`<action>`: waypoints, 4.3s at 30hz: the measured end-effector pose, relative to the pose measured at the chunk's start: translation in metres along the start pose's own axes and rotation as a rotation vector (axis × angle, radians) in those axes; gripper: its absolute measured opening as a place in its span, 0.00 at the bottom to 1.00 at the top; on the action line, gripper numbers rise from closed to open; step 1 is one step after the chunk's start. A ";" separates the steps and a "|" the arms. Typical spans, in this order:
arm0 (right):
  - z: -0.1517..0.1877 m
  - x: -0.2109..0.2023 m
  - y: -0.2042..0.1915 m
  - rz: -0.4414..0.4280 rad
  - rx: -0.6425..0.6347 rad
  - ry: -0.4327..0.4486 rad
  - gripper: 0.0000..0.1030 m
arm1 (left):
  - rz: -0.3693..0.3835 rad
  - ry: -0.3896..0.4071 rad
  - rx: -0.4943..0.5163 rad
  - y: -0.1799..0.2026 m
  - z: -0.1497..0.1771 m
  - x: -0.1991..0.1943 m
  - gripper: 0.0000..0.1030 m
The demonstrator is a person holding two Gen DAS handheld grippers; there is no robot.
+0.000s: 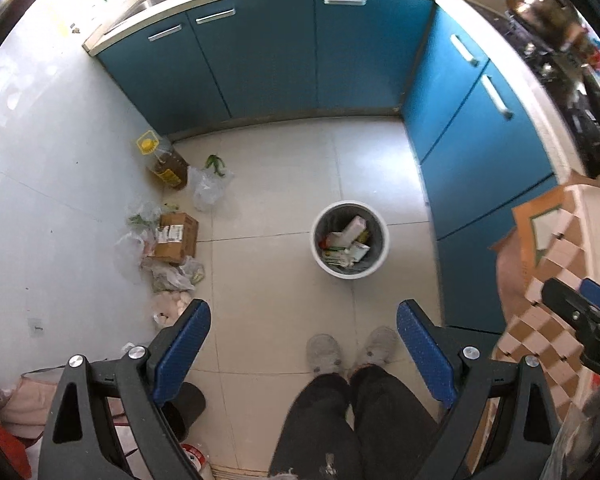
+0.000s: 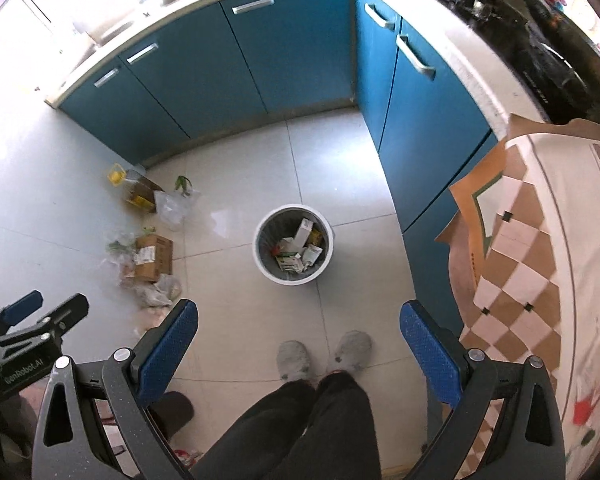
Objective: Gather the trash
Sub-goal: 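Move both tools back toward the counter, then grasp the green medicine sachet with the left tool while the right tool grasps the chili stem, then lift the green sachet with the left tool and carry it toward the bin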
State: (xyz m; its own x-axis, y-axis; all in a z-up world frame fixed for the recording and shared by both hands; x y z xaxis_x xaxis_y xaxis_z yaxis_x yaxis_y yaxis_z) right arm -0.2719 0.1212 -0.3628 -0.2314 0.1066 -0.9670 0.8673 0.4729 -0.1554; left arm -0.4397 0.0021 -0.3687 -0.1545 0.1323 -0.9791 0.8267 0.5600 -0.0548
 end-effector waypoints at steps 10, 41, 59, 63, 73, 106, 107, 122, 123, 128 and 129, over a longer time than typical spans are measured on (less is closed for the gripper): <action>0.033 -0.056 0.025 -0.189 0.216 0.048 0.99 | 0.036 0.200 0.145 0.059 -0.025 -0.084 0.92; 0.320 -0.064 0.525 0.043 1.114 0.209 0.21 | -0.010 0.196 1.035 0.573 0.144 -0.049 1.00; 0.502 -0.127 0.536 0.166 1.354 0.220 0.21 | 0.172 -0.184 1.440 0.615 0.356 -0.005 0.79; 0.520 -0.125 0.534 0.154 1.390 0.226 0.21 | 0.190 -0.115 1.462 0.618 0.365 -0.021 0.16; 0.503 -0.134 0.536 0.159 1.362 0.257 0.21 | 0.230 -0.061 1.428 0.626 0.359 -0.060 0.00; 0.444 -0.133 0.547 0.091 1.271 0.233 0.21 | 0.453 -0.307 1.222 0.630 0.353 -0.039 0.71; 0.449 -0.133 0.550 0.091 1.282 0.235 0.21 | 0.399 -0.255 1.273 0.637 0.361 -0.038 0.71; 0.485 -0.143 0.553 0.117 1.373 0.269 0.21 | 0.290 -0.030 1.408 0.642 0.366 -0.063 0.00; 0.485 -0.144 0.553 0.117 1.375 0.274 0.21 | 0.311 -0.024 1.400 0.640 0.360 -0.070 0.00; 0.478 -0.151 0.554 0.134 1.360 0.289 0.21 | 0.388 0.029 1.349 0.633 0.323 -0.105 0.00; 0.476 -0.152 0.555 0.134 1.358 0.292 0.21 | 0.401 0.044 1.337 0.632 0.316 -0.111 0.00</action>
State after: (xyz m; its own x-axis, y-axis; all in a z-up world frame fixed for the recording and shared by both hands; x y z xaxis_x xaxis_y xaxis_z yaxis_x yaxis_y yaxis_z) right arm 0.4542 -0.0491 -0.3977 -0.0505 0.3387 -0.9395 0.5952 -0.7452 -0.3007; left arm 0.2707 0.0831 -0.3561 0.2166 0.1352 -0.9669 0.6984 -0.7134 0.0567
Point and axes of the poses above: each gripper's, at about its wrist camera, not at the fingertips, and x roughly the way its jaws point, y to its right, z to its underside, the point moved 6 cm from there along x, roughly the way its jaws point, and after that the axes turned 3 degrees about -y, right-handed, at the moved point
